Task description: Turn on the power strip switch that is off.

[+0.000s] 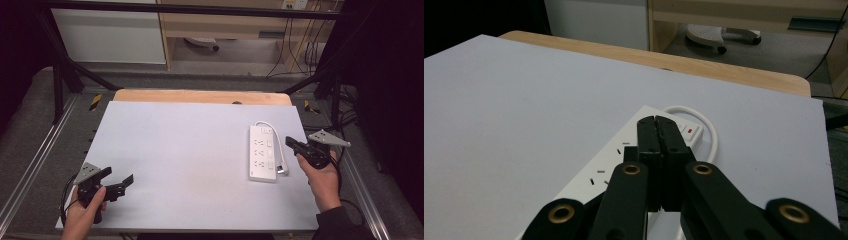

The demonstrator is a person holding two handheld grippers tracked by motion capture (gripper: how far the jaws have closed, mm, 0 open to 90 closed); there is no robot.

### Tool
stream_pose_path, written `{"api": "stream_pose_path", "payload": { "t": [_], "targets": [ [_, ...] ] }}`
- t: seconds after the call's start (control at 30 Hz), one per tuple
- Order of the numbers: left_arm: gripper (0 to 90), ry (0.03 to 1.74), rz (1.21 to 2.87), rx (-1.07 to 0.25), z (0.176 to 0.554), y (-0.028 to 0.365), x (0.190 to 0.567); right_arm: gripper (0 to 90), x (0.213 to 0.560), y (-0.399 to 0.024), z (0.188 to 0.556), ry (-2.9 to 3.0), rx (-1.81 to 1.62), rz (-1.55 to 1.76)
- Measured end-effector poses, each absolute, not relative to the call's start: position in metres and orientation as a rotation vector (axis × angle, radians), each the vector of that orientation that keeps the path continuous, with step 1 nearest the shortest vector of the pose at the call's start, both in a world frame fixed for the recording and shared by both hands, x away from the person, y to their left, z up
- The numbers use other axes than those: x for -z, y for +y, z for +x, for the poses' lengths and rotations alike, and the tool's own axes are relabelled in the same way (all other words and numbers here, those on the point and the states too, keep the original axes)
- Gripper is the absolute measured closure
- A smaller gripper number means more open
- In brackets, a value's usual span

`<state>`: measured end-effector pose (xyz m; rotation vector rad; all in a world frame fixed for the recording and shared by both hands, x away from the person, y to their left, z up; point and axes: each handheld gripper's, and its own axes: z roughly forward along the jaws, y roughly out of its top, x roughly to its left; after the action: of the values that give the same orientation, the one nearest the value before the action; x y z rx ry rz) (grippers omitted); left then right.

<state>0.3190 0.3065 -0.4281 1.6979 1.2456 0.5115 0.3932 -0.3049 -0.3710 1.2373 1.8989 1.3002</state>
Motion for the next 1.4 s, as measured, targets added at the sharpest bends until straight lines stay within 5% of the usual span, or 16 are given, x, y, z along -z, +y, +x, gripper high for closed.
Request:
{"api": "stream_pose_path", "payload": {
  "t": [1.4],
  "targets": [
    [7.3,1.243,1.703,-0.514,0.318,0.307,0.428,90.0,0.423,-0.292,0.428,2.02,-1.21,1.343]
  ]
}}
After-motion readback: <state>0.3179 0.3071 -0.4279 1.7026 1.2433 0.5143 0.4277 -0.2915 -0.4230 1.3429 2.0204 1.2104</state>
